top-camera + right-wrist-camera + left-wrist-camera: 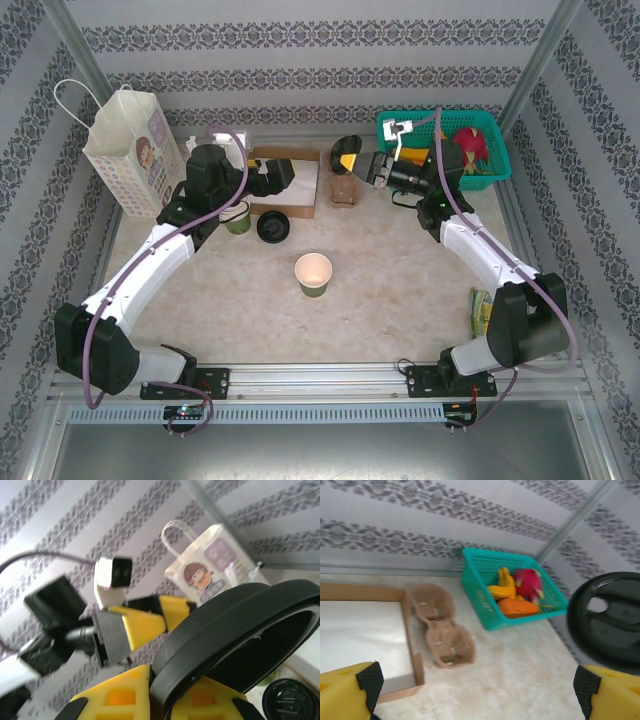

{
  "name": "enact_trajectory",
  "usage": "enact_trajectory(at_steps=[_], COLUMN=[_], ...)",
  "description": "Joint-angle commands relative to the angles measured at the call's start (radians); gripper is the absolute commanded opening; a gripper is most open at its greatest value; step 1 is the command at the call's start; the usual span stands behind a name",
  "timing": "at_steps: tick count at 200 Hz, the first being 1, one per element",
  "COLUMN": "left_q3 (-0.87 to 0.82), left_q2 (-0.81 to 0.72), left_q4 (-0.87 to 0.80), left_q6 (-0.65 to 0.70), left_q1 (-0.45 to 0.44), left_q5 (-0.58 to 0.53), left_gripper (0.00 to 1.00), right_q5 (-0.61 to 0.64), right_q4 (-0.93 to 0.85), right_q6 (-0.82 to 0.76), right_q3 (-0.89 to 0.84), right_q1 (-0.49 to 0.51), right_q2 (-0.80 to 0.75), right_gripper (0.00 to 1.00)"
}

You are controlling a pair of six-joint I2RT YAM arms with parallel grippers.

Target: Pack the takeout coffee

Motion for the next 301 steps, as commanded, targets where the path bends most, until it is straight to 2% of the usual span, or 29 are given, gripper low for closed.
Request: enact_trajectory(at_steps=[1, 32, 56, 119, 153, 198, 236, 279, 301], left_q3=[0.031, 0.048, 0.071, 0.146, 0.179, 0.298, 0.330, 0.328, 0.328], left_q2=[0.005, 0.009, 0.012, 0.077, 0.098, 0.141, 0.172, 0.172, 0.175], left_q4=[0.000, 0.018, -0.001, -0.015, -0.050, -0.308, -0.337, -0.342, -0.341], left_q6=[-0.010, 0.047, 0.107, 0.110, 0.158, 0.348, 0.381, 0.399, 0.395], left_q1=[0.018, 0.026, 0.028, 0.026, 0.025, 0.018, 0.015, 0.014, 0.012], left_q5=[0.192, 0.342, 0.462, 0.626, 0.680, 0.735, 0.808, 0.819, 0.817], left_gripper=[0.99, 1.00, 0.96, 0.76, 0.69, 0.59, 0.52, 0.43, 0.41], right_q5=[-0.200, -0.289, -0.327, -0.341, -0.328, -0.350, -0.352, -0.361, -0.367], right_q4=[-0.032, -0.057, -0.071, -0.077, -0.083, -0.085, -0.083, -0.088, -0.092], right_q6=[-0.145, -0.192, -0.240, -0.280, -0.291, -0.292, -0.299, -0.305, -0.314], right_q3=[0.031, 0.028, 0.024, 0.027, 0.027, 0.052, 0.061, 0.062, 0.063], right_q1=[-0.007, -0.008, -0.005, 0.033, 0.059, 0.087, 0.100, 0.116, 0.125], right_q2=[-0.029, -0.034, -0.045, -0.055, -0.063, -0.060, -0.067, -0.079, -0.081], right_gripper=[0.00, 0.00, 0.00, 0.00, 0.00, 0.00, 0.00, 0.00, 0.00])
